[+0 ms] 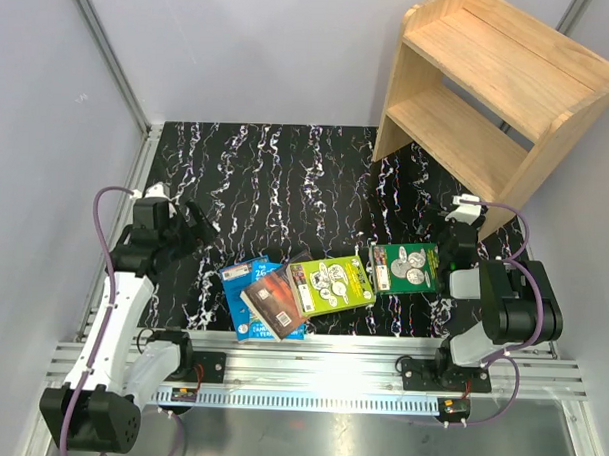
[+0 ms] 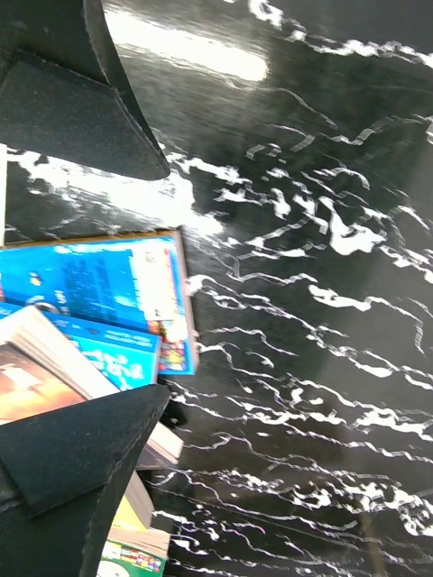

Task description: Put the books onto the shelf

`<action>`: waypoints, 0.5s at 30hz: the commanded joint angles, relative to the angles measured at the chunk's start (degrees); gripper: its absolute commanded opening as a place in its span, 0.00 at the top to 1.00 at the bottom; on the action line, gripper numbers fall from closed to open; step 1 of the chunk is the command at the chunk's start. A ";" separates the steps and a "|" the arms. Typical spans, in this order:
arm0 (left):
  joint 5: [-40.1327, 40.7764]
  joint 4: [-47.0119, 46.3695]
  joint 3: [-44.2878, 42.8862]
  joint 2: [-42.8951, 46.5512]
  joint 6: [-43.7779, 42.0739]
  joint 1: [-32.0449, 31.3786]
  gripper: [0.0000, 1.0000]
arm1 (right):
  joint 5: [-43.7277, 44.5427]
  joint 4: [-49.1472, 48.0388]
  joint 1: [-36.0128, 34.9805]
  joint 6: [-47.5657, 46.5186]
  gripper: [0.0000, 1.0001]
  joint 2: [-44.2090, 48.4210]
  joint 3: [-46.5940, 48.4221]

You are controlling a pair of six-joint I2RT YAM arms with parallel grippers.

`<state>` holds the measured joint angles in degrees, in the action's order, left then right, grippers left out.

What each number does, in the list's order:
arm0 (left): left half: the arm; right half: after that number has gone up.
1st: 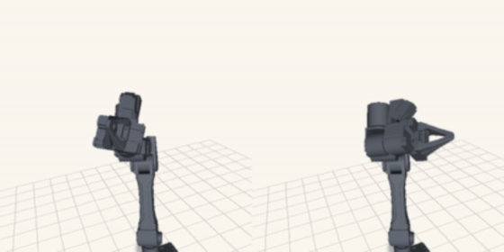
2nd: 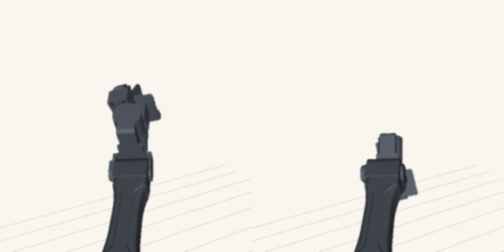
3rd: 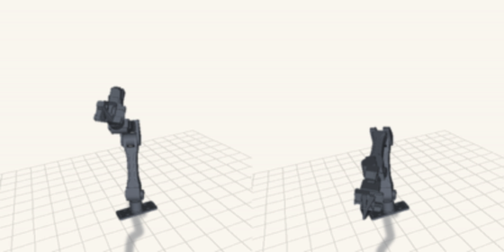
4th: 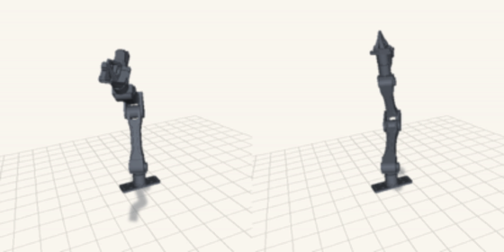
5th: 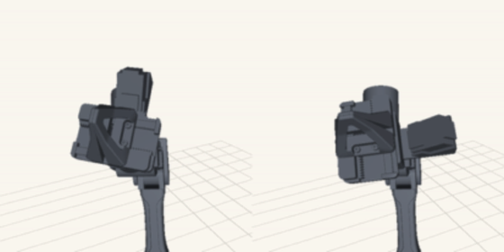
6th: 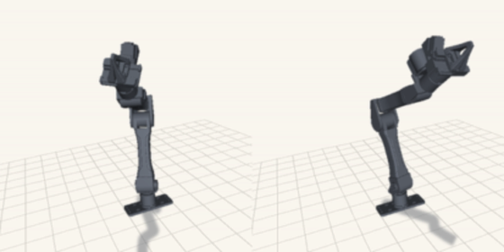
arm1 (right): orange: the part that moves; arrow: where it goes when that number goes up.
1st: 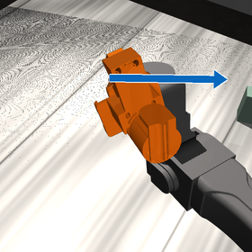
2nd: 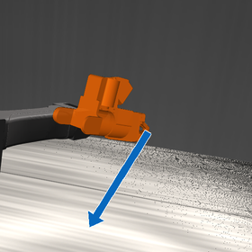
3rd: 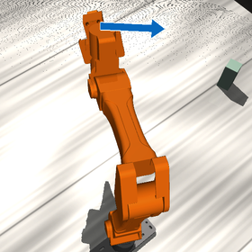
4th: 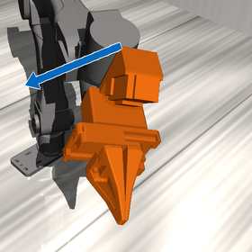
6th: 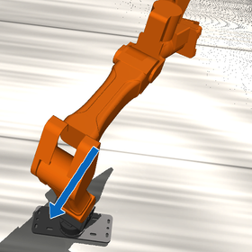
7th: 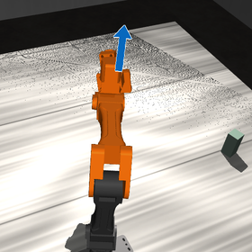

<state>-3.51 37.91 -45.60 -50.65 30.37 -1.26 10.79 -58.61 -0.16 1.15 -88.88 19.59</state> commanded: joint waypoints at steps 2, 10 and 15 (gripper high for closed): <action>2.36 8.22 -2.99 -0.05 1.98 0.03 0.01 | -0.15 -2.21 -0.19 0.00 0.00 0.46 0.88; -7.37 5.78 -4.06 -1.89 -4.00 0.11 0.01 | 5.39 4.88 -0.36 2.11 0.00 7.04 2.54; -14.86 3.93 -1.51 -8.85 -3.04 0.03 0.01 | 6.64 43.98 -0.54 13.52 0.00 15.84 17.28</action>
<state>-11.31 44.14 -48.31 -57.52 28.08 -1.23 16.10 -34.28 -0.78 8.23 -76.69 27.24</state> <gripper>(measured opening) 0.987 0.994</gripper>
